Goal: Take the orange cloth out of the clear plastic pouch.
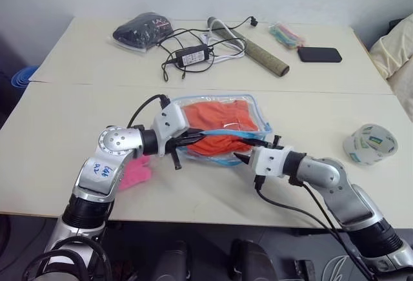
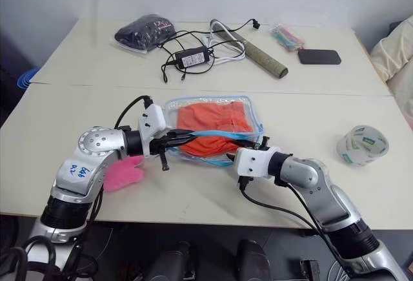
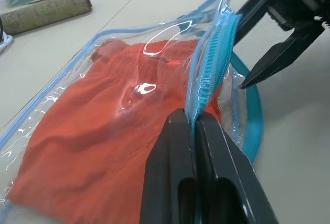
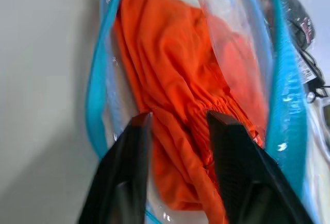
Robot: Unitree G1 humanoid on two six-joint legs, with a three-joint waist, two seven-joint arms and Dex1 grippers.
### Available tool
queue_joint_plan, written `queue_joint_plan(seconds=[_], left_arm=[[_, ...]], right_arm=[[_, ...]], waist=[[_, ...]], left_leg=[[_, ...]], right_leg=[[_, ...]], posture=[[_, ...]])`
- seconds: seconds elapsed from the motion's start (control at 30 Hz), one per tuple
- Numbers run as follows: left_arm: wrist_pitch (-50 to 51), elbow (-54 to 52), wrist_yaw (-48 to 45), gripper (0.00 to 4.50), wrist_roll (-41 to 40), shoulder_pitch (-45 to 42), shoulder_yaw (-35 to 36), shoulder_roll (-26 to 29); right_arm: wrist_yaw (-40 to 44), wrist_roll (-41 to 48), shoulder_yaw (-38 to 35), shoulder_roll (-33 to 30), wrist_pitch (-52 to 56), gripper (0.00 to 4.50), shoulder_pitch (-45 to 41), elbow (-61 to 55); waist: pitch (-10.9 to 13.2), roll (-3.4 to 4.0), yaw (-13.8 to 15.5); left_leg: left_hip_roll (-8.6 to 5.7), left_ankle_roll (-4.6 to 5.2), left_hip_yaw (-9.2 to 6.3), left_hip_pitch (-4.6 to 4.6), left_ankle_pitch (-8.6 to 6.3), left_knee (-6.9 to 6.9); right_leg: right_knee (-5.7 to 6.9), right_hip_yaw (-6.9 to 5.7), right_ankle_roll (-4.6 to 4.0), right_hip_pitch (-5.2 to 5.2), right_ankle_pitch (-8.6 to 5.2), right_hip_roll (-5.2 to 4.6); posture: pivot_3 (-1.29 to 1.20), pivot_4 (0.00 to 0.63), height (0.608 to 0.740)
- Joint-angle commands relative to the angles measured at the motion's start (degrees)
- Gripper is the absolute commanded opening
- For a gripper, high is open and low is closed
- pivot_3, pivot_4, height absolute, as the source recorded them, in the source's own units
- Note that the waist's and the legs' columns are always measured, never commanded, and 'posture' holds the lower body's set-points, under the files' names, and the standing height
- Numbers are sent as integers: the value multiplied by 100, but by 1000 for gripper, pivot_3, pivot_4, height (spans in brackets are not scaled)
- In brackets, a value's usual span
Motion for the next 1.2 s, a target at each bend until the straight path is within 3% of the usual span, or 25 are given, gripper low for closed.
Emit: queue_joint_plan(seconds=[0.03,0.07,0.43,0.63,0.77,1.0,1.2], left_arm=[[123,-358,106,0,-186,-194,-3,-116],[139,-389,107,0,-191,-219,-30,-133],[361,-532,334,0,-250,-514,-276,-508],[413,-543,464,0,-260,-535,-326,-651],[475,-593,527,0,-299,-469,-261,-630],[1045,-845,959,0,-666,-460,-101,-1035],[1397,-625,1540,0,-660,-587,6,-1429]], right_arm=[[-460,-741,133,102,-552,2898,-182,151],[-532,-926,194,114,-660,3230,-205,233],[-1103,-2574,827,172,-1661,3230,-974,1336],[-1611,-2984,1110,662,-1846,3230,-1529,2476],[-1701,-2885,1072,850,-1850,2320,-1588,2875],[-1374,-2664,1161,746,-2153,31,-1488,2804],[-1351,-2853,1168,556,-2468,31,-1638,2411]], waist=[[0,0,-1],[0,0,1],[0,0,-21],[-1,-2,-63],[-3,-4,-114],[-4,-5,-109],[-4,-5,-113]], left_leg=[[1,0,0,0,0,0],[3,0,0,0,0,0],[5,0,-1,0,0,-1],[7,-3,-5,4,2,0],[14,-3,-12,5,3,0],[16,-2,-25,8,3,1],[14,-2,-31,6,3,0]], right_leg=[[0,1,0,0,0,0],[0,1,0,0,0,0],[-1,1,0,0,0,0],[1,0,-1,5,0,0],[1,-4,-1,10,0,-1],[-2,-8,-1,20,-1,-5],[-4,-9,-1,22,-1,-6]], posture=[[0,150,740],[0,150,740],[0,150,740],[0,150,740],[0,150,740],[0,150,740],[0,150,740]])
